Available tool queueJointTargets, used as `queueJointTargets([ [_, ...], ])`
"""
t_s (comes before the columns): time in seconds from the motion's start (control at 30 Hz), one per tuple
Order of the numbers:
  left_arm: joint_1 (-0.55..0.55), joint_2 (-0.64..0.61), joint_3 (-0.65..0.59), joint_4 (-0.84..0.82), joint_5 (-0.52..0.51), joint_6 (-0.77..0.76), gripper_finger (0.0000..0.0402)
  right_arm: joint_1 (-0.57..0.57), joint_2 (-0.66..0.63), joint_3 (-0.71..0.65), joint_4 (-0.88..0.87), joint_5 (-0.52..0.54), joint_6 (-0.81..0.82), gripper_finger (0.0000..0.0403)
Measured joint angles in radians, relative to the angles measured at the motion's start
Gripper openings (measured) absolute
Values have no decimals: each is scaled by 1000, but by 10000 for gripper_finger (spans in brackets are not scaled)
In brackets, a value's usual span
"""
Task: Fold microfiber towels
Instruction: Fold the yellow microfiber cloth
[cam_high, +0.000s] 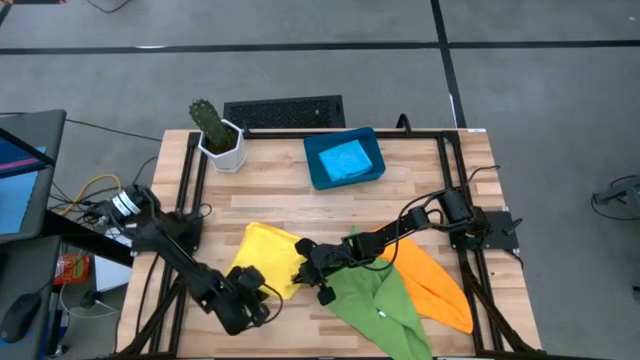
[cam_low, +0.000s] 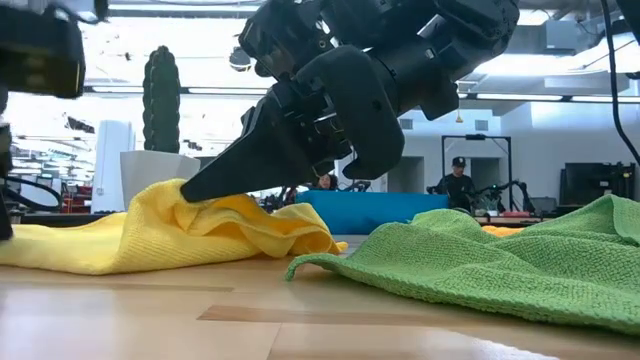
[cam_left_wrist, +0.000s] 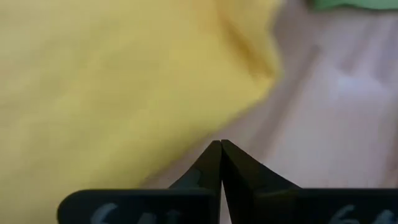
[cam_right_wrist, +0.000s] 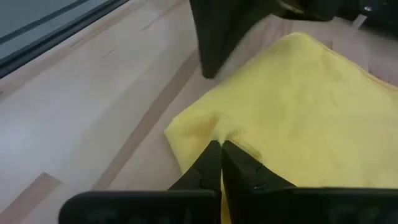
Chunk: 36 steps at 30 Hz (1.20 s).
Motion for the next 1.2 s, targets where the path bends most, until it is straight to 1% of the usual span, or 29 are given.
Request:
queueJointTargets([
  [0.17, 1, 51, 5, -30, -20, -23, 0, 1, 0, 4, 0, -1, 0, 27],
  [0.47, 24, 56, 5, -60, -44, 21, 0, 0, 0, 63, 4, -45, -72, 28],
  [0.67, 28, 57, 3, -98, -91, 18, 0, -6, 0, 64, 1, -78, -79, 25],
  [0.8, 37, 57, 2, -100, -91, 35, 0, -6, 0, 64, 2, -99, -84, 27],
  [0.9, 45, 56, 2, -88, -86, 52, 0, -6, 43, 69, 59, -126, -79, 27],
  [0.93, 47, 56, 2, -81, -86, 52, 0, -6, 59, 71, 50, -133, -79, 27],
  [1.0, 47, 56, 3, -67, -77, 43, 0, -6, 94, 108, 25, -137, -79, 26],
  [1.07, 47, 55, 3, -48, -62, 0, 0, -6, 111, 152, -4, -146, -79, 25],
  [1.1, 45, 48, 5, -45, -42, -24, 0, -5, 114, 169, -23, -146, -79, 25],
  [1.2, 26, 28, 50, -25, 61, -54, 0, -5, 116, 194, -60, -148, -86, 27],
])
